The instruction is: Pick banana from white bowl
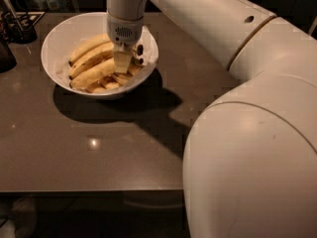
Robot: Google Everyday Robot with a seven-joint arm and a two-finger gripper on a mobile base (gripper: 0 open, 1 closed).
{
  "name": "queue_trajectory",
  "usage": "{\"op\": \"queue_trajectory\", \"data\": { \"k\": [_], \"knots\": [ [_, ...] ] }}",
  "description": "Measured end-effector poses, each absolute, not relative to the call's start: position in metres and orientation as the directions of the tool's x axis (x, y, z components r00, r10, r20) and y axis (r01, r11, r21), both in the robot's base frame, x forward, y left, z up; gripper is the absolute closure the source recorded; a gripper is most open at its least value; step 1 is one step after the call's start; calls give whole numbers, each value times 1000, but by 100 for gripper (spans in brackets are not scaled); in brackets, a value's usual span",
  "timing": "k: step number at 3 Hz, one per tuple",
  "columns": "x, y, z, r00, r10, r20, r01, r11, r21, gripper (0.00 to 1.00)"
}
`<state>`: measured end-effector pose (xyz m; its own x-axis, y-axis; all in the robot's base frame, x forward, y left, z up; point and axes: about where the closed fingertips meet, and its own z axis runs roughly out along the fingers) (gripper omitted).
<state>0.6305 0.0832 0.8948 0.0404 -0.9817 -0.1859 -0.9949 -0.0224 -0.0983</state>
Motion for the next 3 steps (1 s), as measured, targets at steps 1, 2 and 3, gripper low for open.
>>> {"op": "queue_trajectory", "data": {
  "k": [1, 2, 3],
  "knots": [
    [631, 83, 895, 40, -982, -186, -995, -22, -98, 100],
    [626, 80, 909, 55, -967, -248, -992, -25, -121, 100],
    [621, 71, 924, 77, -952, -295, -990, -37, -136, 100]
  ]
}}
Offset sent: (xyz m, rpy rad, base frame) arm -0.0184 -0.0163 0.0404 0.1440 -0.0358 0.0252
